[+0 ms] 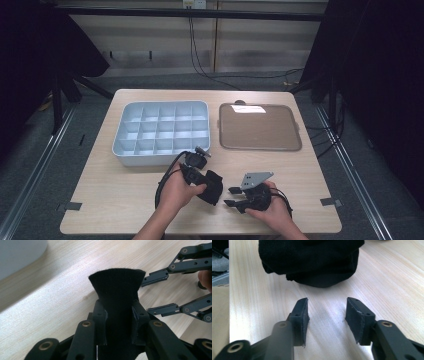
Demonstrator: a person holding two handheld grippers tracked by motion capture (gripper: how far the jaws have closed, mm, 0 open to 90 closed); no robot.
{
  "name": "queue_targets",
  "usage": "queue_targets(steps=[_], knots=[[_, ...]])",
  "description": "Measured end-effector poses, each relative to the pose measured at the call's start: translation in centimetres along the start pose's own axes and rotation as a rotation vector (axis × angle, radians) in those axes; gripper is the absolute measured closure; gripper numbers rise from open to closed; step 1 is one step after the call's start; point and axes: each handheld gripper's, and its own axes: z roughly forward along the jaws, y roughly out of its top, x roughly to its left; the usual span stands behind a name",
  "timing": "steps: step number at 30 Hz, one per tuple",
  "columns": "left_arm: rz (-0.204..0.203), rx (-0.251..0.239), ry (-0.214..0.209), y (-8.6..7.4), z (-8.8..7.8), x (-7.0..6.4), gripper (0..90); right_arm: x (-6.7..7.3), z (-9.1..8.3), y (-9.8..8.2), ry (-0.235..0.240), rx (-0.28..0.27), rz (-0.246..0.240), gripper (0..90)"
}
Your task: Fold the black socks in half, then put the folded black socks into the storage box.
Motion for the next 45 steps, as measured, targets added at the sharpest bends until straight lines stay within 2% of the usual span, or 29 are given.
queue_targets(steps=[2, 4, 6, 9, 10, 11, 18, 20, 22, 23, 25, 27, 40, 45], knots=[[-0.010, -0.005, -0.005, 0.0, -0.1, 0.0, 70.5, 0.0, 0.0, 0.0, -0.003, 0.002, -0.004, 48.7], [0.002, 0.003, 0.002, 0.0, -0.2, 0.1, 70.5, 0.0, 0.1, 0.0, -0.003, 0.000, -0.009, 46.7], [-0.002, 0.000, 0.000, 0.0, -0.3, 0.1, 70.4, 0.1, 0.2, 0.0, -0.002, -0.005, -0.016, 44.1], [-0.011, -0.006, 0.001, 0.1, -0.5, 0.1, 70.4, 0.1, 0.3, -0.1, -0.006, -0.011, -0.040, 39.1], [0.001, 0.005, 0.002, 0.1, -0.6, 0.2, 70.4, 0.1, 0.3, -0.2, -0.002, -0.018, -0.045, 38.2], [-0.010, -0.005, 0.003, 0.1, -0.6, 0.2, 70.3, 0.0, 0.3, -0.2, -0.001, -0.018, -0.049, 38.0], [0.001, 0.003, 0.012, 0.0, -0.9, 0.4, 70.3, 0.0, 0.4, -0.2, -0.013, -0.013, -0.054, 31.7], [-0.009, -0.008, 0.011, 0.0, -0.9, 0.3, 70.3, -0.1, 0.4, -0.2, -0.022, -0.007, -0.063, 29.2], [0.005, 0.001, 0.013, 0.0, -1.2, 0.4, 70.3, -0.1, 0.4, -0.2, -0.028, -0.003, -0.057, 26.1], [-0.007, -0.009, 0.013, 0.0, -1.2, 0.4, 70.3, -0.1, 0.4, -0.2, -0.032, -0.001, -0.059, 24.4], [0.005, 0.004, 0.017, 0.0, -1.4, 0.6, 70.3, -0.2, 0.5, -0.2, -0.039, 0.004, -0.058, 19.4], [-0.005, -0.002, 0.020, 0.0, -1.5, 0.6, 70.3, -0.2, 0.6, -0.1, -0.039, 0.015, -0.059, 13.7], [-0.015, -0.011, 0.030, -0.1, -2.3, 1.0, 70.2, -0.2, 0.6, -0.1, -0.038, 0.021, -0.056, 13.2], [-0.010, -0.001, 0.035, -0.1, -2.6, 1.2, 70.2, -0.2, 0.6, -0.1, -0.037, 0.019, -0.053, 13.2]])
